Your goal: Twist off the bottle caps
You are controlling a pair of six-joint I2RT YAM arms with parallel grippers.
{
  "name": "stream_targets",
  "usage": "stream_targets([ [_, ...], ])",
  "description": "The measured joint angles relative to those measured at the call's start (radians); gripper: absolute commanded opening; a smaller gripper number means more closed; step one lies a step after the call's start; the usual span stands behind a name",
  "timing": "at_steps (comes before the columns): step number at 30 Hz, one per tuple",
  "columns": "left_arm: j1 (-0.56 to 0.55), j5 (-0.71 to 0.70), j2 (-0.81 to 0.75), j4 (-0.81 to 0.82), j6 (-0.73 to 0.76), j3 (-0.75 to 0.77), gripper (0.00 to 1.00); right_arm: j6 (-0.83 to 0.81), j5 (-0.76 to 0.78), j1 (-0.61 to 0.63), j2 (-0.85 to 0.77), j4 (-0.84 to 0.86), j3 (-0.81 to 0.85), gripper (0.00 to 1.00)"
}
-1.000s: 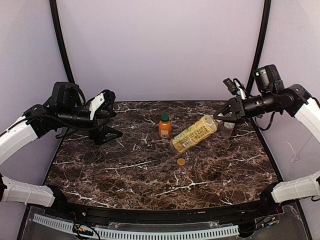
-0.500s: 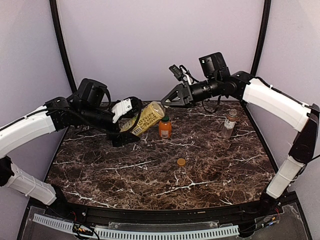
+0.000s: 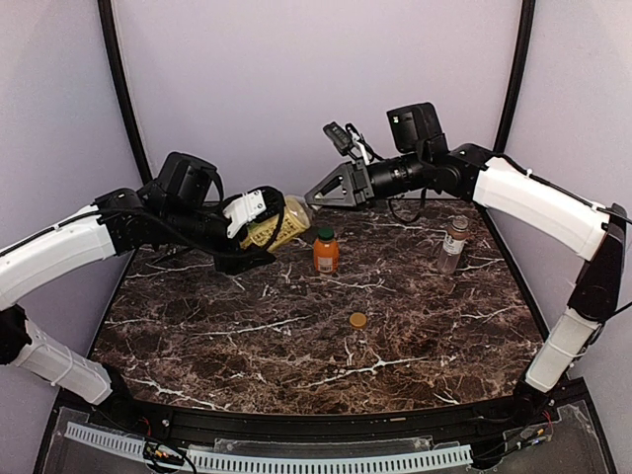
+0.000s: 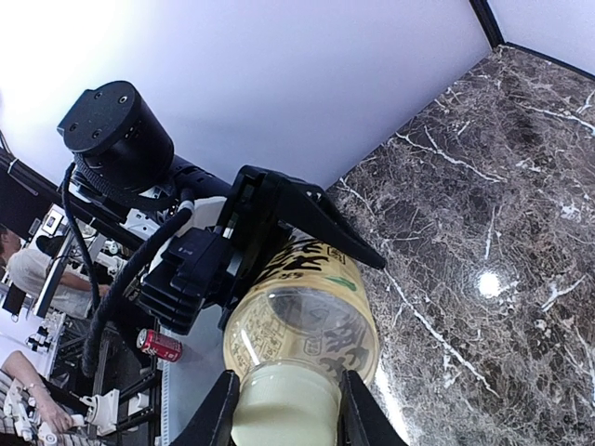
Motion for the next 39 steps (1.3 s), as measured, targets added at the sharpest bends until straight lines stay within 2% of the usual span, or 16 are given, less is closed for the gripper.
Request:
stream_targets([
  [1,0.000,0.003,0.000,-0.004,-0.004,0.005,0.52,0.003,0.001,0.000,0.000,0.005,0.000,0.06],
  [3,0.000,0.005,0.000,-0.006,-0.009,0.007,0.49,0.006,0.008,0.002,-0.002,0.012,-0.003,0.46],
  [4,0.000,0.004,0.000,-0.007,-0.010,0.007,0.49,0.008,0.014,0.003,-0.005,0.016,-0.007,0.61],
  [6,0.000,0.005,0.000,-0.007,-0.012,0.007,0.48,0.011,0.032,0.003,-0.011,0.016,-0.020,0.74],
  [10,0.000,-0.006,-0.002,-0.003,-0.008,0.006,0.48,0.009,0.091,0.005,-0.043,0.016,-0.048,0.77],
  [15,-0.003,-0.074,-0.027,0.032,0.039,-0.024,0.47,0.037,0.158,0.005,-0.081,0.032,-0.077,0.71],
  [25,-0.045,-0.255,-0.063,0.106,0.176,-0.096,0.46,0.126,0.093,0.013,-0.043,0.091,-0.098,0.37],
  [29,-0.049,-0.286,-0.064,0.129,0.201,-0.109,0.46,0.135,0.071,0.019,-0.039,0.098,-0.098,0.28],
  [34,-0.053,-0.310,-0.066,0.137,0.213,-0.110,0.46,0.143,0.072,0.019,-0.039,0.109,-0.103,0.02],
  [39,-0.056,-0.314,-0.066,0.137,0.217,-0.112,0.42,0.106,0.059,0.019,-0.037,0.108,-0.105,0.00],
])
